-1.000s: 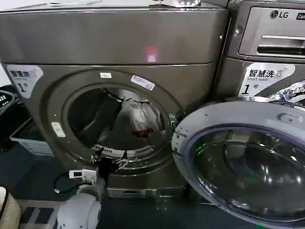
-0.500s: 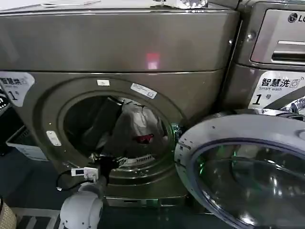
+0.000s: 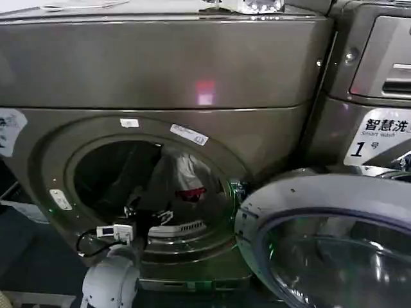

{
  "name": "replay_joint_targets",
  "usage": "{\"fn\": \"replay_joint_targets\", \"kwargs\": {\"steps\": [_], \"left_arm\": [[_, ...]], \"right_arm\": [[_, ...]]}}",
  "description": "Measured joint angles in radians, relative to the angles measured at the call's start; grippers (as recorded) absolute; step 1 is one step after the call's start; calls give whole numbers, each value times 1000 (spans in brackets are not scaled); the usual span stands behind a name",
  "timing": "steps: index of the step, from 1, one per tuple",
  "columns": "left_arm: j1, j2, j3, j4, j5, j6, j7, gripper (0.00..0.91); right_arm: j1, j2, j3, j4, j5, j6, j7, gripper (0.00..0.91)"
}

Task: Grasp the clothes from the dryer.

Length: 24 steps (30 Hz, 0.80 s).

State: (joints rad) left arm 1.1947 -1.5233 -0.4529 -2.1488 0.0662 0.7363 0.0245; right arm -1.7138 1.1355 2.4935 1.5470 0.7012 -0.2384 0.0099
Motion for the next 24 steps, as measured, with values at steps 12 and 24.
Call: {"fn": "replay_joint_targets", "kwargs": {"steps": [12,24], "left_arm": [[-187,-21,14,243,63,0,21,907],[-483,-27,9,635,229,-115,105,907]], "right_arm": [[12,3,-22,15,-7,9,-2,907],[23,-3,-48,33,-13,4,-2,907]]}}
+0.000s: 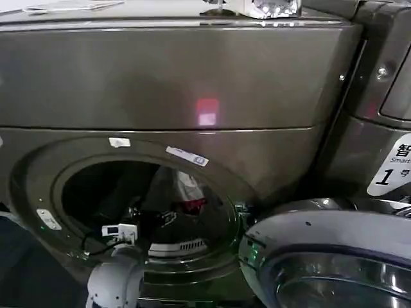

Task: Grasp the clothes from the dryer.

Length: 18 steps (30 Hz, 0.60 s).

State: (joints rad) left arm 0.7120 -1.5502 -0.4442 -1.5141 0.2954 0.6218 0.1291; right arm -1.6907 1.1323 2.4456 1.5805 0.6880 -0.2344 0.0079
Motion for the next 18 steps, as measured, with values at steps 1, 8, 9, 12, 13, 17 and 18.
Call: {"fn": "replay_joint_targets", "kwargs": {"steps": [1,8,9,12,13,17,18], "left_arm": [[-16,5,4,24,54,-22,40,907],[-113,30,11,146,544,-281,434,907],[-126,31,10,157,608,-325,494,907],[-166,33,8,190,768,-452,662,907],[-179,36,9,201,809,-494,713,907],[-229,36,15,240,920,-631,888,907],[-242,35,14,251,938,-655,925,907]], "right_arm": [[0,-1,-1,0,0,0,0,907],[1,3,-18,9,-2,0,-1,907],[0,3,-21,10,-2,0,-1,907],[-3,1,-22,10,-2,0,-1,907],[-4,1,-23,10,-2,0,-2,907],[-6,5,-27,9,-4,3,-3,907],[-5,6,-28,9,-5,4,-4,907]]}}
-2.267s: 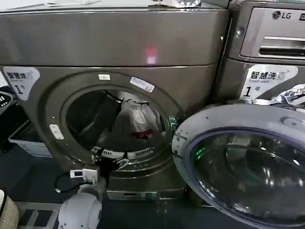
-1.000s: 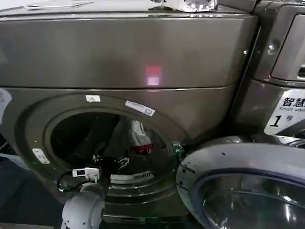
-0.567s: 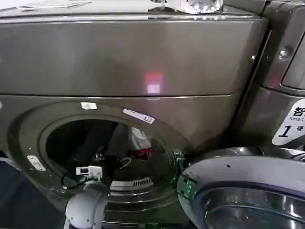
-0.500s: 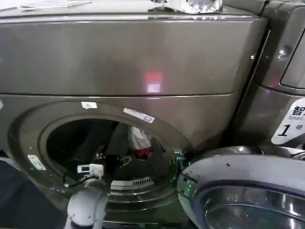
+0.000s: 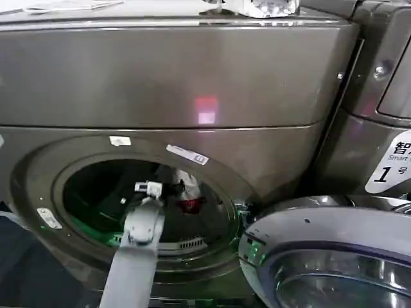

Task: Grasp the clothes from the dryer.

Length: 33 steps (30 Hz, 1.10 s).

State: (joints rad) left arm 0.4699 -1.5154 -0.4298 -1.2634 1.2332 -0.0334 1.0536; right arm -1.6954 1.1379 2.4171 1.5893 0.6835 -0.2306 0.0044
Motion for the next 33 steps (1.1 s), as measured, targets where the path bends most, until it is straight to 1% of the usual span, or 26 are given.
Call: {"fn": "replay_joint_targets", "kwargs": {"steps": [5,11,19,33], "left_arm": [[-57,1,-4,50,69,-97,129,907],[-98,3,-9,111,105,-148,210,907],[-141,5,-23,219,45,-135,257,907],[-161,7,-47,391,-15,-111,252,907]], "right_arm": [[3,1,-4,0,-3,2,-1,907],[9,3,-12,5,-8,2,-1,907],[16,9,-30,12,-18,5,-3,907],[27,12,-52,10,-40,15,-4,907]]}}
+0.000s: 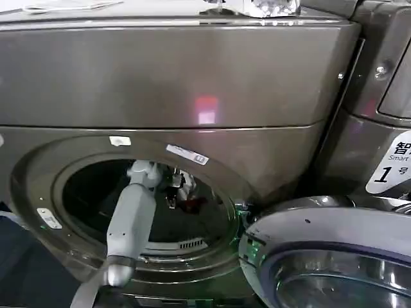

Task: Grasp the clothes from the dryer.

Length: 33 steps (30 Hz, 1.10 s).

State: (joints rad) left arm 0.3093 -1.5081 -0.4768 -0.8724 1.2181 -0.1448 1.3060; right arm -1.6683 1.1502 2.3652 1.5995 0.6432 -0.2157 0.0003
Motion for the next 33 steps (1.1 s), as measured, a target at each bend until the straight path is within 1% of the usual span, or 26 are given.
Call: {"fn": "replay_joint_targets", "kwargs": {"steps": [1,2,3,4,5,6,22,33], "left_arm": [[-2,0,-2,11,-4,0,0,907],[-3,-1,-3,18,-6,0,-1,853],[-3,-1,-4,24,-10,0,-1,466],[-3,-1,-4,29,-15,0,-1,114],[-3,0,-4,35,-20,-1,-1,23],[-3,2,-4,38,-26,-4,1,0],[7,11,2,39,-132,-10,17,0],[51,9,-10,15,-216,45,-19,0]], "right_arm": [[2,1,-2,0,-1,0,0,907],[3,2,-5,1,-2,1,0,907],[3,3,-7,1,-3,1,0,907],[3,3,-7,1,-3,2,0,907],[4,3,-7,1,-4,2,0,907],[4,3,-7,1,-4,2,0,907],[5,8,-19,2,-5,6,-1,907],[7,13,-28,5,-1,6,-7,907]]}}
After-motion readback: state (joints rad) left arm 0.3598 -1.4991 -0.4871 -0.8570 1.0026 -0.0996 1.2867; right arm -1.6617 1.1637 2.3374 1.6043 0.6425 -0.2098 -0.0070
